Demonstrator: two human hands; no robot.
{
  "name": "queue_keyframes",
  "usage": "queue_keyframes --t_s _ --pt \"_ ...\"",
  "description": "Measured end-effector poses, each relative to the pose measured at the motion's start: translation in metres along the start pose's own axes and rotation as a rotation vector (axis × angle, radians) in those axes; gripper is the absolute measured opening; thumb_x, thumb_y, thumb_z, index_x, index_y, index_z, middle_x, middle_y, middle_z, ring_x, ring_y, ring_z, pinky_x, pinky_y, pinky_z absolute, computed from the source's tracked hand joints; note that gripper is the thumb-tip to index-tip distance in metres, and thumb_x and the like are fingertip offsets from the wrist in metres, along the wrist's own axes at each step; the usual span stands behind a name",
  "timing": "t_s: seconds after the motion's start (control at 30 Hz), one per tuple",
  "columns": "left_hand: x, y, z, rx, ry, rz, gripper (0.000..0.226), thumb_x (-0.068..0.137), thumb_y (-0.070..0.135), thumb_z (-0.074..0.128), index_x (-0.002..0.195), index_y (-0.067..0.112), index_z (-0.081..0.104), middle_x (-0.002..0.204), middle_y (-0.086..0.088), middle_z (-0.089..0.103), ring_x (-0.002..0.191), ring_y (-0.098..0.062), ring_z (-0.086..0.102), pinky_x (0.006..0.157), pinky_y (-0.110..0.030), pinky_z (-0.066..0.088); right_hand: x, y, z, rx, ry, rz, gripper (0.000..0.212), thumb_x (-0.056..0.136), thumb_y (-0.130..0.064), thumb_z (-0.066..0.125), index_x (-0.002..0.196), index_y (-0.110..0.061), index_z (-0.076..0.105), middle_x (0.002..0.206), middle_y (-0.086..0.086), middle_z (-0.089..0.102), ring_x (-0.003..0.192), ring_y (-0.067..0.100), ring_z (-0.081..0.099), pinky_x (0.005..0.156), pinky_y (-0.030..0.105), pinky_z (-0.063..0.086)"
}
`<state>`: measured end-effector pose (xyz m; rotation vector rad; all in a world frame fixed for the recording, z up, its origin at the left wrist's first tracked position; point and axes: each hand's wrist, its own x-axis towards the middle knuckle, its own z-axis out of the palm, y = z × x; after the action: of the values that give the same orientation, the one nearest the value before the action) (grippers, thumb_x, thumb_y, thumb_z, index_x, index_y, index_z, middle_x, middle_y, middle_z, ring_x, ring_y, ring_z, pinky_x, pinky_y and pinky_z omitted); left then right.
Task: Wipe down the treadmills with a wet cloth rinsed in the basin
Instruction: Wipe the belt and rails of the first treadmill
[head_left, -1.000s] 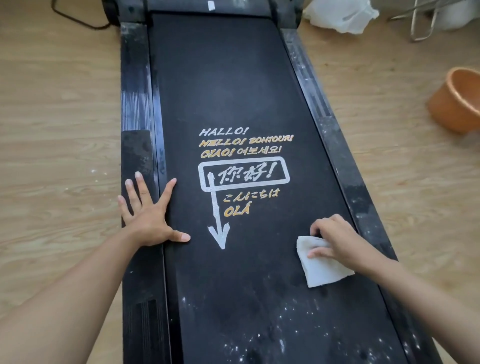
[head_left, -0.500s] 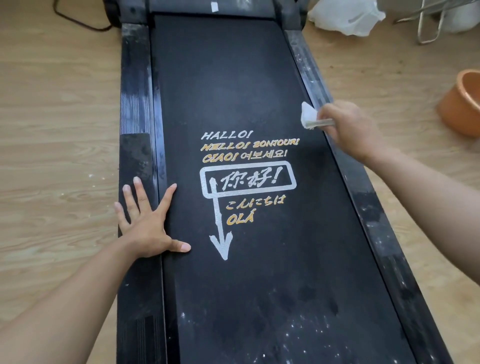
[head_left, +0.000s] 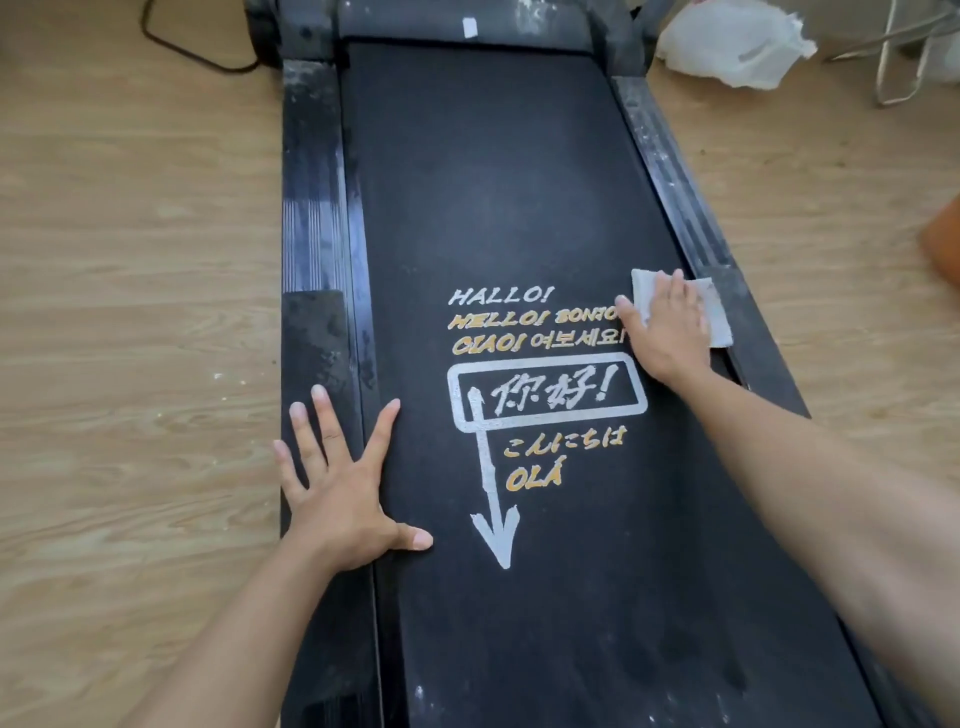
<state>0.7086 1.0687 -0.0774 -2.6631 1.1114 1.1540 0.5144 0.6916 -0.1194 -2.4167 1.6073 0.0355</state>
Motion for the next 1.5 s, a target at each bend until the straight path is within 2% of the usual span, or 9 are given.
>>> queue_keyframes --t_s 0.17,0.47,0.63,0.9,1.07,1.2,1.3,1.37,1.5 --pt "0.001 -0.004 0.005 -0.016 0.038 0.027 0.155 0.055 0.075 0.086 0.148 0.053 -0.036 0.135 -0.017 -0.068 0.129 -0.039 -0.061 0.119 -0.063 -0.022 0.007 -0.049 0.002 0.007 0.089 0.140 0.109 0.092 -0.088 0.015 0.169 -0.012 0.006 0.177 0.011 0.002 0.164 0.025 -0.001 0.132 0.047 0.002" --pt "-0.001 -0.003 0.003 -0.021 0.031 0.045 0.154 0.059 0.070 0.087 0.150 0.051 -0.034 0.133 -0.016 -0.069 0.127 -0.038 -0.063 0.118 -0.064 -0.022 -0.051 -0.308 0.060 -0.063 -0.068 -0.595 0.065 0.111 -0.044 0.019 0.170 -0.018 0.008 0.178 0.004 0.000 0.164 0.022 -0.001 0.132 0.045 0.001" --pt "-0.001 0.001 0.001 -0.029 0.029 0.038 0.154 0.057 0.072 0.088 0.149 0.054 -0.034 0.133 -0.013 -0.070 0.127 -0.036 -0.063 0.118 -0.063 -0.022 -0.061 -0.231 0.043 -0.093 -0.139 -0.769 0.059 0.113 -0.039 0.012 0.170 -0.025 0.002 0.177 -0.004 -0.004 0.163 0.016 -0.004 0.132 0.041 -0.001" --pt "-0.002 0.000 -0.001 0.002 0.004 0.022 0.155 0.056 0.072 0.087 0.147 0.054 -0.036 0.133 -0.015 -0.070 0.125 -0.037 -0.064 0.118 -0.064 -0.023 0.004 0.007 -0.008 -0.076 -0.022 -0.154 0.069 0.107 -0.046 0.007 0.169 -0.019 0.004 0.177 0.007 0.004 0.164 0.023 0.001 0.132 0.048 0.002" --pt "0.000 0.000 0.002 0.005 0.016 0.026 0.154 0.059 0.070 0.087 0.148 0.051 -0.037 0.132 -0.016 -0.070 0.125 -0.039 -0.064 0.117 -0.064 -0.024 -0.008 -0.042 0.002 -0.028 0.054 0.071 0.068 0.107 -0.041 0.020 0.167 -0.012 0.012 0.176 0.015 0.009 0.163 0.030 0.006 0.131 0.053 0.009" --pt "0.000 -0.003 0.005 0.013 0.024 0.035 0.154 0.059 0.071 0.086 0.149 0.050 -0.037 0.132 -0.017 -0.070 0.125 -0.039 -0.064 0.115 -0.064 -0.026 -0.051 -0.184 0.033 0.032 0.014 -0.239 0.064 0.103 -0.041 0.028 0.161 -0.013 0.030 0.166 0.011 0.036 0.151 0.036 0.037 0.120 0.046 0.029" --pt "-0.001 -0.002 0.005 0.036 0.034 0.026 0.153 0.058 0.075 0.084 0.152 0.047 -0.034 0.132 -0.018 -0.069 0.126 -0.041 -0.062 0.116 -0.064 -0.025 -0.111 -0.267 0.060 -0.012 -0.040 -0.548 0.067 0.106 -0.043 0.018 0.167 -0.016 0.020 0.175 0.006 0.017 0.161 0.026 0.016 0.129 0.046 0.011" --pt "-0.003 0.000 0.005 0.043 0.044 0.014 0.153 0.057 0.077 0.083 0.153 0.046 -0.032 0.133 -0.017 -0.069 0.127 -0.040 -0.062 0.117 -0.062 -0.026 -0.129 -0.271 0.059 0.009 -0.115 -0.632 0.062 0.111 -0.042 0.017 0.170 -0.022 0.009 0.178 -0.001 0.002 0.164 0.017 0.000 0.132 0.044 0.000" --pt "-0.003 0.000 0.006 0.013 0.060 0.019 0.153 0.053 0.077 0.086 0.150 0.056 -0.031 0.134 -0.011 -0.070 0.129 -0.035 -0.062 0.118 -0.060 -0.024 -0.102 -0.190 0.042 -0.070 -0.107 -0.713 0.058 0.113 -0.042 0.014 0.169 -0.030 0.002 0.177 -0.009 -0.004 0.163 0.014 -0.006 0.132 0.040 -0.002"
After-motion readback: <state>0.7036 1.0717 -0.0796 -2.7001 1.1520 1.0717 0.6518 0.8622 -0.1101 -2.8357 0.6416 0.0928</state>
